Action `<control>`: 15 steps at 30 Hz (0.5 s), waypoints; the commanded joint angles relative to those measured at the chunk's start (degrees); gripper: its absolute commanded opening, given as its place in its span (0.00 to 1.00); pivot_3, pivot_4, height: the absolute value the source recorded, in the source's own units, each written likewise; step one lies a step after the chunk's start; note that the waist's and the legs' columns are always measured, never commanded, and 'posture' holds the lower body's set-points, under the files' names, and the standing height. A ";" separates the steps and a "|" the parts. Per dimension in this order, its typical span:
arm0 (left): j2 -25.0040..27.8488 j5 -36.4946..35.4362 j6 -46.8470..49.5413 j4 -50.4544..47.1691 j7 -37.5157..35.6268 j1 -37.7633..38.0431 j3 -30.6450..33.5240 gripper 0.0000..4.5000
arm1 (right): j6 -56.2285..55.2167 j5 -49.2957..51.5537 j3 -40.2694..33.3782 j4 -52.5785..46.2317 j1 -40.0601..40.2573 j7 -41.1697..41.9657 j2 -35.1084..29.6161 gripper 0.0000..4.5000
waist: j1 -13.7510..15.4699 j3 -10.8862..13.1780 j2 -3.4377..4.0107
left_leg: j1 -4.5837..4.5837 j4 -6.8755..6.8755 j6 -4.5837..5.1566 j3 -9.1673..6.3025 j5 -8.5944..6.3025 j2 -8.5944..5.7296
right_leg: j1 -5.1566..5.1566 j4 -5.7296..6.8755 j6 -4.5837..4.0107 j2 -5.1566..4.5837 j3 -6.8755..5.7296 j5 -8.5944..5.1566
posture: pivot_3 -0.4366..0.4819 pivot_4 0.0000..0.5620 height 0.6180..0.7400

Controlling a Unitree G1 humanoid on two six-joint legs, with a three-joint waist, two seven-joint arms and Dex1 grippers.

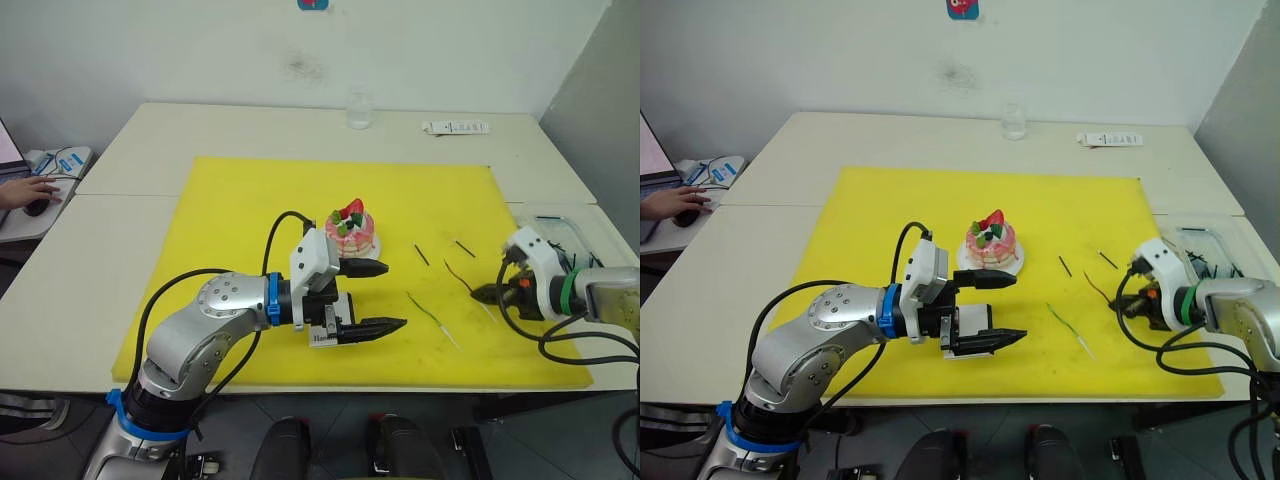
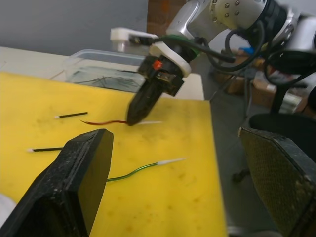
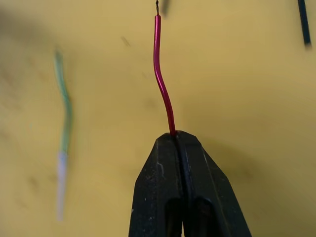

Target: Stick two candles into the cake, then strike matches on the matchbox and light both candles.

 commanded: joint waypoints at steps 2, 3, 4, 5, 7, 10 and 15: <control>-2.08 -6.34 6.35 0.15 4.98 -0.57 3.20 1.00 | 5.79 7.64 -9.26 -4.71 -3.39 -2.19 4.39 0.00 | 0.07 0.00 0.00 | -0.02 -0.01 0.00 -0.06 0.00 -0.01 | 0.01 -0.03 0.00 0.01 0.00 0.00 | 0.48 0.27 1.00; -2.85 -7.05 7.70 1.00 6.49 -1.02 3.67 1.00 | 6.23 8.88 -10.34 -5.72 -4.12 -2.76 5.60 0.00 | 0.07 0.00 0.00 | -0.02 -0.01 0.00 -0.05 0.00 -0.01 | 0.02 -0.03 0.00 0.01 0.00 0.00 | 0.48 0.27 1.00; -4.36 -9.10 9.65 2.27 8.61 -1.68 4.82 1.00 | 5.99 9.95 -11.13 -7.01 -4.86 -3.49 6.89 0.00 | 0.08 0.00 0.00 | -0.03 0.00 0.00 -0.06 0.00 -0.01 | 0.03 -0.03 0.00 0.00 0.00 0.00 | 0.48 0.27 1.00; -5.63 -11.13 11.43 3.29 10.36 -2.26 5.97 1.00 | 5.79 10.71 -11.47 -8.12 -5.38 -4.06 7.82 0.00 | 0.08 0.00 0.00 | -0.03 0.01 0.00 -0.05 0.00 -0.03 | 0.02 -0.02 0.00 0.00 0.00 0.00 | 0.48 0.27 1.00; -8.84 -14.86 13.97 5.10 14.67 -3.56 8.44 0.92 | 4.27 12.09 -11.40 -10.82 -5.66 -4.53 8.89 0.00 | 0.08 0.00 0.00 | -0.02 0.03 0.00 -0.06 0.00 -0.05 | 0.04 -0.01 0.01 0.00 0.00 0.00 | 0.48 0.27 1.00; -11.97 -18.15 17.48 6.81 19.64 -6.24 9.72 0.74 | 3.23 14.65 -12.47 -13.83 -6.75 -7.66 12.55 0.00 | 0.05 0.00 0.00 | -0.02 0.04 0.01 -0.09 0.00 -0.06 | 0.07 -0.01 0.02 0.00 0.01 0.01 | 0.48 0.27 1.00; -13.78 -17.52 18.69 9.42 23.10 -9.53 9.47 0.60 | 2.68 18.44 -13.27 -16.66 -8.02 -12.56 16.06 0.00 | 0.06 0.00 0.00 | -0.02 0.00 0.01 -0.10 0.00 -0.12 | 0.06 -0.02 0.02 0.01 0.02 0.01 | 0.48 0.27 1.00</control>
